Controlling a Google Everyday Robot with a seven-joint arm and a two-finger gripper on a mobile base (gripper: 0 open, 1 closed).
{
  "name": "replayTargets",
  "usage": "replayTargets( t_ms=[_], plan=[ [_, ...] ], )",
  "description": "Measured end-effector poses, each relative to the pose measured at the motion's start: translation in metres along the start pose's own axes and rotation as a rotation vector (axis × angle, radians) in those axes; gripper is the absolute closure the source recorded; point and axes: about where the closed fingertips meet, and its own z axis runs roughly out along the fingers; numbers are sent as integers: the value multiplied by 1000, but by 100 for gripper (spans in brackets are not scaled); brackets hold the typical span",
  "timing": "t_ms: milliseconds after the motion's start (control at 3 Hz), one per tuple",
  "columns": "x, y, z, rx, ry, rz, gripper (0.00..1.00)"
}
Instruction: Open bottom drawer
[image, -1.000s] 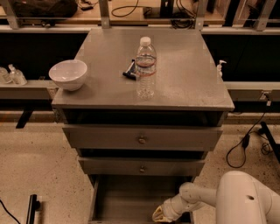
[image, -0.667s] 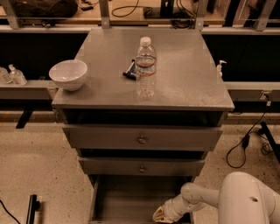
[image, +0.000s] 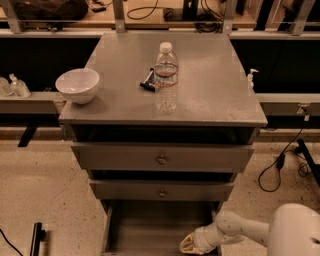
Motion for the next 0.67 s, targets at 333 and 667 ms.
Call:
replayTargets(
  t_ms=[333,667],
  plan=[
    [-1,-17,-50,163,-24,-5,98],
    [2,-21,-78,258,-68,30,77]
  ],
)
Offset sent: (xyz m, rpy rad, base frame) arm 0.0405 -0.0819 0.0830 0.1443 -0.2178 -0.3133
